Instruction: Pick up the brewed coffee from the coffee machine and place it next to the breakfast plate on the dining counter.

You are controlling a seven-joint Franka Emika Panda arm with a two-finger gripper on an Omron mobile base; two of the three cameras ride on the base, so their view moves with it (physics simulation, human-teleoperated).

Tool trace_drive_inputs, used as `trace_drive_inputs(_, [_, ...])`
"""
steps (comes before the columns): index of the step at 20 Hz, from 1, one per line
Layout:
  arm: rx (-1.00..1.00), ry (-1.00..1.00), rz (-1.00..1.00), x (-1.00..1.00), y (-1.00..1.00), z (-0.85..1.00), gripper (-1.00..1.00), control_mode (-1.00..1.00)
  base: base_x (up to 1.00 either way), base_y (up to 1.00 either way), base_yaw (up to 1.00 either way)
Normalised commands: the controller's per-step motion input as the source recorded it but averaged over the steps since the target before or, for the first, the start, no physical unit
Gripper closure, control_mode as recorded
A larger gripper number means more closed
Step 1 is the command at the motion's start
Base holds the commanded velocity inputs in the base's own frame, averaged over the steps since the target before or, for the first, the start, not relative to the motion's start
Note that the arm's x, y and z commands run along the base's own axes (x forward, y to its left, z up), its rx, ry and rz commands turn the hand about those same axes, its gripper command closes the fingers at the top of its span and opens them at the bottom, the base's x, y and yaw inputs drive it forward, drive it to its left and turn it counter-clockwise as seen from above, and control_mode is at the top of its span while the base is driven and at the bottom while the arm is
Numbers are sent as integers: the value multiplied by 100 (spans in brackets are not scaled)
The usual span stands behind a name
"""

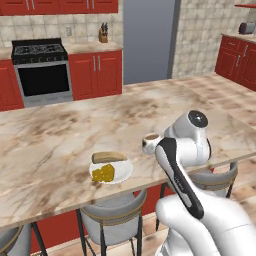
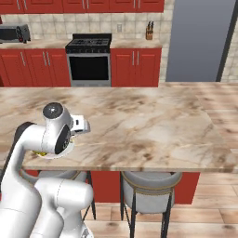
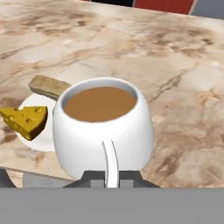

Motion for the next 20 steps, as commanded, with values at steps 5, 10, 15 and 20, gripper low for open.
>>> trace_drive_inputs(5, [1, 0, 21, 48, -18, -27, 100, -100, 0, 0, 0])
trace_drive_inputs(10, [0, 0, 31, 27, -6, -21, 100, -100, 0, 0, 0])
trace_drive_inputs(15, [0, 0, 25, 28, 0, -20, 100, -100, 0, 0, 0])
trace_drive_inputs(20, [0, 0, 12, 39, -3, -20, 100, -100, 0, 0, 0])
